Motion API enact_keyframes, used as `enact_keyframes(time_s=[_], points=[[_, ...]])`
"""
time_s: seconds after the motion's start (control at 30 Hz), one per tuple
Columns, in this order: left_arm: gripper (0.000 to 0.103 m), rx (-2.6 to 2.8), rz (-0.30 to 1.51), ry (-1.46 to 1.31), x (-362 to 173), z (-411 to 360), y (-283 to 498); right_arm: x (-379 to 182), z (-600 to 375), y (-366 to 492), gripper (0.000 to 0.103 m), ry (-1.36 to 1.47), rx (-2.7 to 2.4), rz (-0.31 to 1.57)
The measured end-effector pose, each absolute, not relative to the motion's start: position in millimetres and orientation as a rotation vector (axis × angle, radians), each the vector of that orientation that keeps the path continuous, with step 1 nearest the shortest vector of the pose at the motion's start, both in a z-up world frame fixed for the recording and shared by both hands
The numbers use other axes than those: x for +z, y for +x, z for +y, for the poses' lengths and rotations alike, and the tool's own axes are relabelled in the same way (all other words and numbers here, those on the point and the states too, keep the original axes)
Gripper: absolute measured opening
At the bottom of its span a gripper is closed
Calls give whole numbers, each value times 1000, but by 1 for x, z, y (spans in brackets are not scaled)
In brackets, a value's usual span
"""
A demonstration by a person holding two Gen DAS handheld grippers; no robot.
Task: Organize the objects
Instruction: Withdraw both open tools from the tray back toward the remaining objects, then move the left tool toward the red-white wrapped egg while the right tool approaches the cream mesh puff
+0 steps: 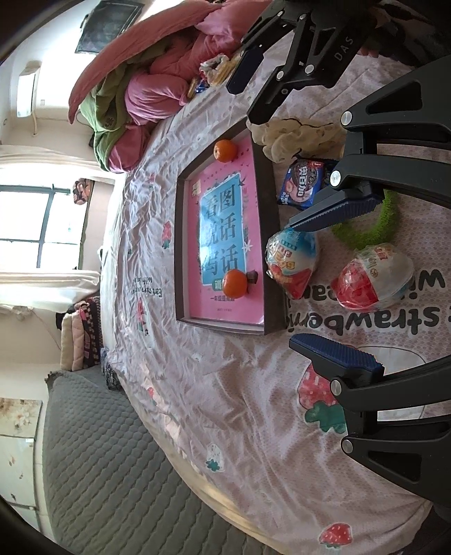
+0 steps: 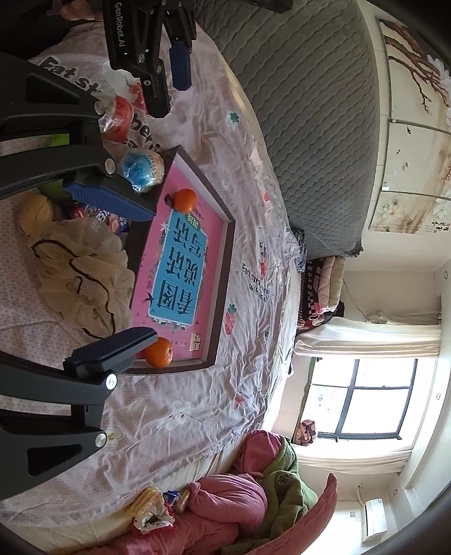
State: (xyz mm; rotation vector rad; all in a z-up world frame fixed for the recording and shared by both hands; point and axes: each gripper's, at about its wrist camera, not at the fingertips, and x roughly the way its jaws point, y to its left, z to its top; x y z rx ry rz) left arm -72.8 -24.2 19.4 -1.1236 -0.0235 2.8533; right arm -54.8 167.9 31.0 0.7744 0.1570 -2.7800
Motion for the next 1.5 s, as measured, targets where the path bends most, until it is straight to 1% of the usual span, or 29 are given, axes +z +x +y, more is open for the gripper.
enact_keyframes(time_s=[0.6,1.1,1.5], points=[[63,2836,7,-1169,13,-25,-61,12,176,-40,63,890,-2769,115],[63,2800,25,-1237,-1,-28,-51,0,169,-32,63,957,-2765,166],[63,2767,-15,-1323,-17,-32,-51,-2,169,-31,63,966,-2767,157]])
